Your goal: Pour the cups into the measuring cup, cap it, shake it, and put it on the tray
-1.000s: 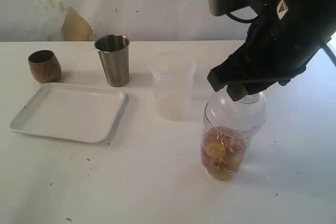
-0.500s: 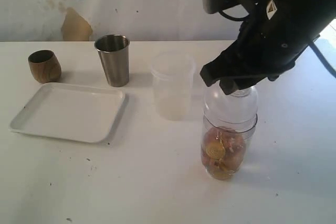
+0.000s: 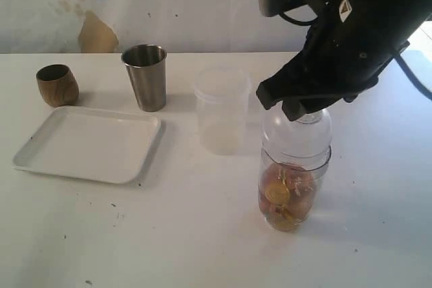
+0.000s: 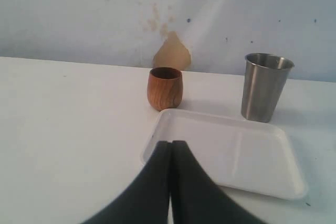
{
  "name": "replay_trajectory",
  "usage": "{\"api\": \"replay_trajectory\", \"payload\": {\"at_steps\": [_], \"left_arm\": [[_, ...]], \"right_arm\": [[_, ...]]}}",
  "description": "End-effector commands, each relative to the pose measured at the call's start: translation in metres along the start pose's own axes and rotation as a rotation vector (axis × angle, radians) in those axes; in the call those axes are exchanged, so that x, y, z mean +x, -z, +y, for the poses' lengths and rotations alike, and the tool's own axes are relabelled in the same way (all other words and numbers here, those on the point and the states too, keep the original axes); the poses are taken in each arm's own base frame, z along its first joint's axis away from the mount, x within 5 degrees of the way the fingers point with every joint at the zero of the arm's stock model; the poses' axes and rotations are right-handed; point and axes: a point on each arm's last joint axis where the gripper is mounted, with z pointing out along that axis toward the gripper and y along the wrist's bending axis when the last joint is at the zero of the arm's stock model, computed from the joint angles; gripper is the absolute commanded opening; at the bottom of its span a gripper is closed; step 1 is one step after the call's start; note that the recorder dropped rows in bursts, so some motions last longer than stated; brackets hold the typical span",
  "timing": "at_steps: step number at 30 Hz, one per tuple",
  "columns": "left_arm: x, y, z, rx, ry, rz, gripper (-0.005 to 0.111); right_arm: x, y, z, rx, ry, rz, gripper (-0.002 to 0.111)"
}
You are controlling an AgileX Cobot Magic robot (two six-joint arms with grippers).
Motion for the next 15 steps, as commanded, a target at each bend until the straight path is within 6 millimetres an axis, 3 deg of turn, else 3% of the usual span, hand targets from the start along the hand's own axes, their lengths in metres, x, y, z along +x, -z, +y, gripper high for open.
{"api": "replay_trajectory", "payload": {"at_steps": [1, 15], "left_arm": [[0.0, 0.0, 0.0, 0.001, 0.0, -0.014, 0.0], [0.0, 0.0, 0.0, 0.001, 0.0, -0.014, 0.0]], "right_arm": [[0.005, -0.001, -0.004, 0.012, -0.014, 0.095, 0.0], [-0.011, 0.021, -0.005, 0.008, -0.021, 0.002, 0.0]]}}
